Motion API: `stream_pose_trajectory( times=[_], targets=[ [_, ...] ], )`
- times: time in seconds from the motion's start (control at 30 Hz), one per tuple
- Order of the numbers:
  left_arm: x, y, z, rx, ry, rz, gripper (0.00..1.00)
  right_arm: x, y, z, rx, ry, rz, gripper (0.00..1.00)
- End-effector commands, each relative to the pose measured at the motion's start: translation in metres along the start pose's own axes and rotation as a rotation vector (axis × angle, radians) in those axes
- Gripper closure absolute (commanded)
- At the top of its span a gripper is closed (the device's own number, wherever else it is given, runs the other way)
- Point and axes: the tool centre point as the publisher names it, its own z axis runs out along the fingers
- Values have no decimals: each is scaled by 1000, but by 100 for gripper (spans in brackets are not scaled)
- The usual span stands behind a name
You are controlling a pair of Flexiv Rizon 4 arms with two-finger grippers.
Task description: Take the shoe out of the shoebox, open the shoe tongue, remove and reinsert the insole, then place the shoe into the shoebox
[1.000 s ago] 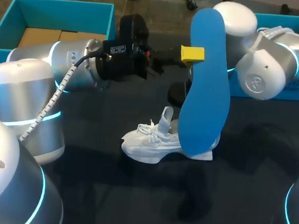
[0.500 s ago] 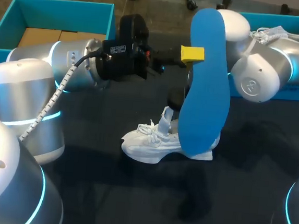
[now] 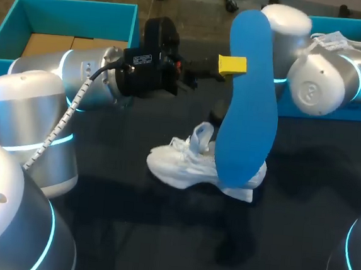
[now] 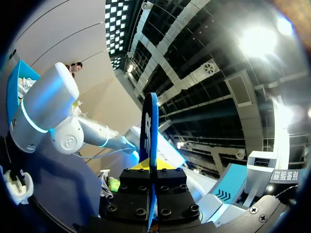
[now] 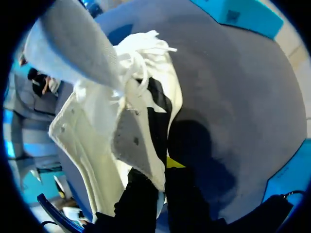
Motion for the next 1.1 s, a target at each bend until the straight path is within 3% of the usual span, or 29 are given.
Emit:
stream_pose_trajectory(
  times=[0.03, 0.3, 0.53, 0.7, 0.77, 0.83, 1.1],
  targets=[
    [3, 3, 3, 11, -6, 0, 100, 8, -10, -18, -31, 68, 156, 100],
    [3, 3, 3, 11, -6, 0, 100, 25, -7, -23, -141, 77, 504, 100],
    [3, 3, 3, 11, -6, 0, 100, 32, -4, -30, -247, 47, 703, 100],
    [3, 3, 3, 11, -6, 0, 100, 42, -9, -33, -274, 52, 834, 100],
    [3, 3, 3, 11, -6, 0, 100, 47, -6, -36, -272, 42, 875, 100],
    [3, 3, 3, 11, -6, 0, 100, 48, 3, -38, -338, 26, 840, 100],
    [3, 3, 3, 11, -6, 0, 100, 48, 3, -38, -338, 26, 840, 100]
  ],
)
